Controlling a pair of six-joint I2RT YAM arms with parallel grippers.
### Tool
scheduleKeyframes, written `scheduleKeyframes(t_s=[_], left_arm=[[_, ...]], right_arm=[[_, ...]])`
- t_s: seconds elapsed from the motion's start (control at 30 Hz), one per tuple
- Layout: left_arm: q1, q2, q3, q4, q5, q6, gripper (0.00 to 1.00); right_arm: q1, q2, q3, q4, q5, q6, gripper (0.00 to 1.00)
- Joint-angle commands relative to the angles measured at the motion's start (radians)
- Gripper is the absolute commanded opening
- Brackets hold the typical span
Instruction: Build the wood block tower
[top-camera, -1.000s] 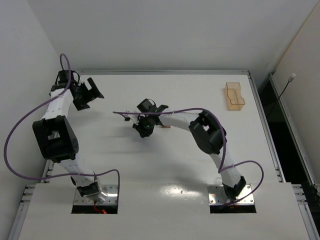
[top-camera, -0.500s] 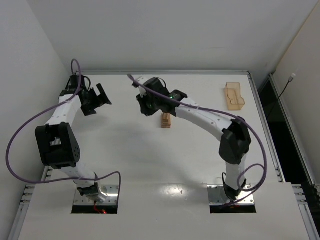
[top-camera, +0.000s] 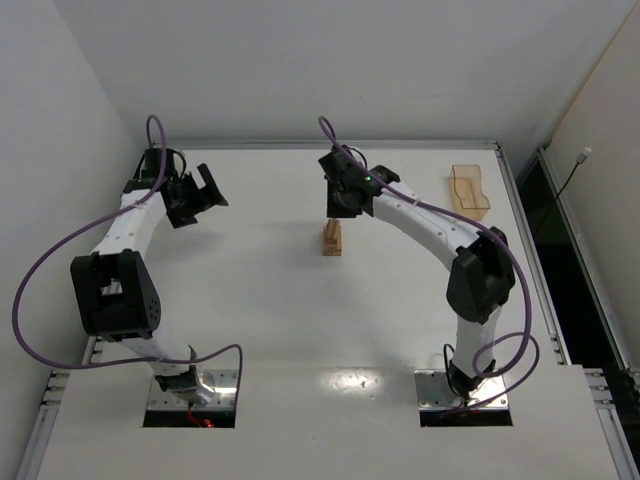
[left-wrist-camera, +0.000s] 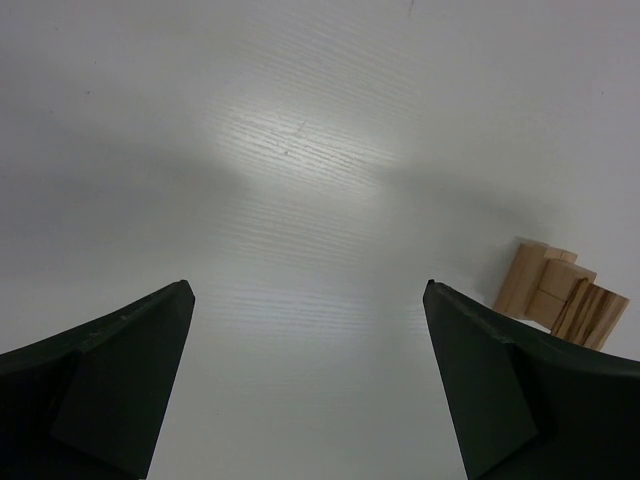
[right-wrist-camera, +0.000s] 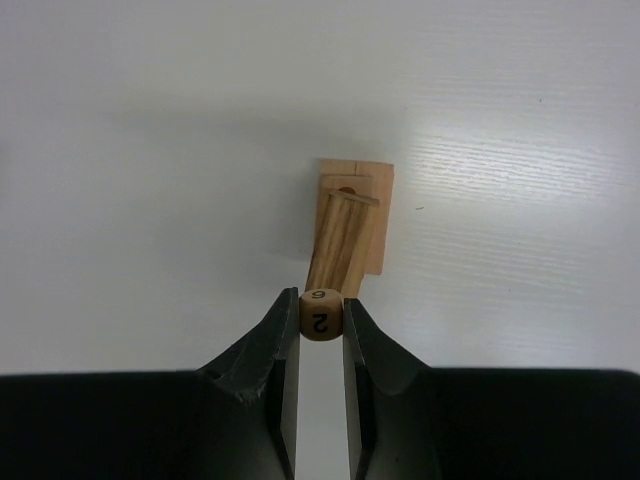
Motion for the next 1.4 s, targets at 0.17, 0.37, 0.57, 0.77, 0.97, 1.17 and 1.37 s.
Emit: scheduleKeyframes(t_s=[0.17, 0.37, 0.57, 0.77, 0.97, 1.17, 1.37], left_arm=[[0.002, -0.024, 0.030, 0.027, 0.006, -0.013, 0.99], [0.002, -0.002, 0.052, 0.018, 0.006, -0.013, 0.99], [0.002, 0.007, 0.052, 0.017, 0.006, -0.023, 0.99], [0.002, 0.007, 0.052, 0.027, 0.006, -0.023, 0.99], [0.002, 0.007, 0.043, 0.027, 0.006, -0.023, 0.99], [0.002, 0.007, 0.043, 0.027, 0.016, -0.023, 0.99], [0.002, 0.016, 0.034, 0.027, 0.016, -0.023, 0.99]], right_arm=[[-0.027, 0.053, 0.016, -0.009, -0.030, 0.081, 0.00], [-0.037, 0.091, 0.016, 0.000, -0.049, 0.081, 0.00], [-0.046, 0.101, 0.016, 0.019, -0.070, 0.071, 0.00], [-0.046, 0.130, 0.043, 0.019, -0.059, 0.061, 0.00], [-0.046, 0.139, 0.044, 0.019, -0.069, 0.052, 0.05], [-0.046, 0.148, 0.044, 0.029, -0.069, 0.043, 0.14], [-0.046, 0.157, 0.053, 0.029, -0.066, 0.043, 0.18]])
